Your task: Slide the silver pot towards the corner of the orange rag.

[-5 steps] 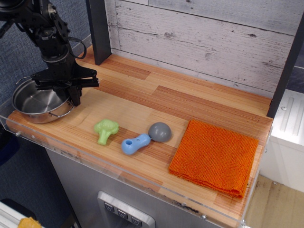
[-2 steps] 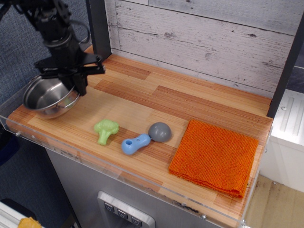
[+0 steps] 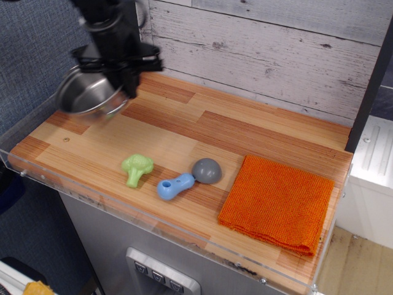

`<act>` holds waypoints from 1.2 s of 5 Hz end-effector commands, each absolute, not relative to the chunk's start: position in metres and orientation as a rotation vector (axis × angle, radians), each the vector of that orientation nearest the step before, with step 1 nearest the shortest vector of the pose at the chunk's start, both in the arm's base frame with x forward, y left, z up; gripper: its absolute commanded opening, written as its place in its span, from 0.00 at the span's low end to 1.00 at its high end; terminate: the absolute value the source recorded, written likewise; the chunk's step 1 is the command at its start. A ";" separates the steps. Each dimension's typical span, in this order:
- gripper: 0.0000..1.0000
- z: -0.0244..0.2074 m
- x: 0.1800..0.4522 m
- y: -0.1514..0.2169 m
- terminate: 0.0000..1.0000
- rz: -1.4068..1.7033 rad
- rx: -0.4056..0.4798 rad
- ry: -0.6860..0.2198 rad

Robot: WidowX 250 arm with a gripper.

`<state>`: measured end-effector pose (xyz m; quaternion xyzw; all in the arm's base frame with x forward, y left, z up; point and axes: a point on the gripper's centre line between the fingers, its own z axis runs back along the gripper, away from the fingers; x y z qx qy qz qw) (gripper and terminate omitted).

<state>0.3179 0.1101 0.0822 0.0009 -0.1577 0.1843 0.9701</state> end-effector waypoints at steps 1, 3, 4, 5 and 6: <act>0.00 0.103 0.352 0.052 0.00 0.195 -0.011 -0.391; 0.00 0.090 0.379 -0.007 0.00 0.039 -0.017 -0.373; 0.00 0.074 0.379 -0.036 0.00 -0.035 -0.034 -0.339; 0.00 0.064 0.376 -0.053 0.00 -0.075 -0.039 -0.324; 0.00 0.053 0.375 -0.063 0.00 -0.113 -0.047 -0.296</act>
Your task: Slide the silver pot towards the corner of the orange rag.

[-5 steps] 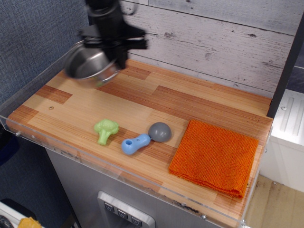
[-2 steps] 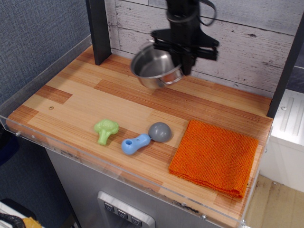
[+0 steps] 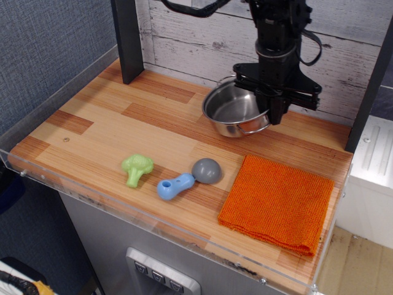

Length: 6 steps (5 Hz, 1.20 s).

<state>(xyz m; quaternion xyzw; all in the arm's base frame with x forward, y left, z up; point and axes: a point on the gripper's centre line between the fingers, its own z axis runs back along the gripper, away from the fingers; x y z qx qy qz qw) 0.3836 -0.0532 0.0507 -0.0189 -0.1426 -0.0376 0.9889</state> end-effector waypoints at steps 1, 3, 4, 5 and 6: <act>0.00 0.047 0.373 -0.063 0.00 -0.094 -0.036 -0.298; 0.00 0.040 0.366 -0.053 0.00 -0.065 -0.017 -0.275; 1.00 0.041 0.364 -0.051 0.00 -0.046 -0.009 -0.267; 1.00 0.043 0.362 -0.050 0.00 -0.048 0.005 -0.250; 1.00 0.045 0.358 -0.045 0.00 -0.035 0.012 -0.250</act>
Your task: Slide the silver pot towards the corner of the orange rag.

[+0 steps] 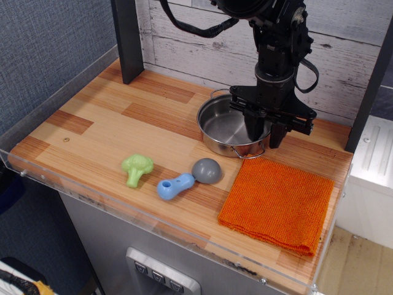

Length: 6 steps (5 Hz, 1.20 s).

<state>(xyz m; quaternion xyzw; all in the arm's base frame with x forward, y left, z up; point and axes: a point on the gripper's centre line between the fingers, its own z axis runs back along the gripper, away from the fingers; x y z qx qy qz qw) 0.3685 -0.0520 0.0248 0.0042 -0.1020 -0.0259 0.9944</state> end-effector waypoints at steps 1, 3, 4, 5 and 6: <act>1.00 0.048 0.358 -0.043 0.00 -0.030 0.009 -0.254; 1.00 0.079 0.351 -0.033 0.00 -0.015 -0.051 -0.309; 1.00 0.106 0.342 -0.031 0.00 -0.019 -0.064 -0.356; 1.00 0.124 0.326 -0.029 0.00 -0.028 -0.099 -0.397; 1.00 0.124 0.326 -0.029 0.00 -0.028 -0.099 -0.397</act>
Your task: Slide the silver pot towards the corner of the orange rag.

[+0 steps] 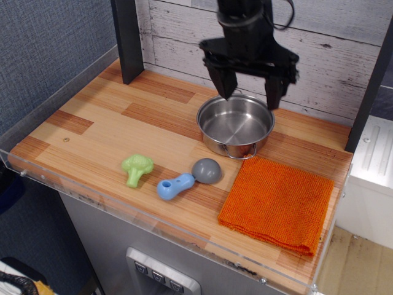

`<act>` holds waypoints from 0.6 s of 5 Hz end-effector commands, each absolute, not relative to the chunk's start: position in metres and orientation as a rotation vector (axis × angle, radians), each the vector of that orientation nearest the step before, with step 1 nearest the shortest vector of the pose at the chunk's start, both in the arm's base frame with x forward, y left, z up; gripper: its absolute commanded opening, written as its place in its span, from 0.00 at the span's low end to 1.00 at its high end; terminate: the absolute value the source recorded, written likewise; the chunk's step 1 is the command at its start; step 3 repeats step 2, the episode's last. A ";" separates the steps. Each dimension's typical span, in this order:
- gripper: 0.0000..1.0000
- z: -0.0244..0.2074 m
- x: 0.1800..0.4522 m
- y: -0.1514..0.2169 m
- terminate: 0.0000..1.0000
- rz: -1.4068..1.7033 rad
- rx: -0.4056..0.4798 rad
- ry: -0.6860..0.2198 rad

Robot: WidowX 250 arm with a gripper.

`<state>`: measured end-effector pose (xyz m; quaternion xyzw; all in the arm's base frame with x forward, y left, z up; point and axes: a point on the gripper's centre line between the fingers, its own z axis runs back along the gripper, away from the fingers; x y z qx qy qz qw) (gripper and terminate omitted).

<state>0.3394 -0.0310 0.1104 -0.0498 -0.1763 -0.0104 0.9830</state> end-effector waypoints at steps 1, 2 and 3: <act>1.00 0.124 0.326 -0.029 0.00 -0.028 -0.099 -0.397; 1.00 0.124 0.326 -0.029 1.00 -0.028 -0.099 -0.397; 1.00 0.124 0.326 -0.029 1.00 -0.028 -0.099 -0.397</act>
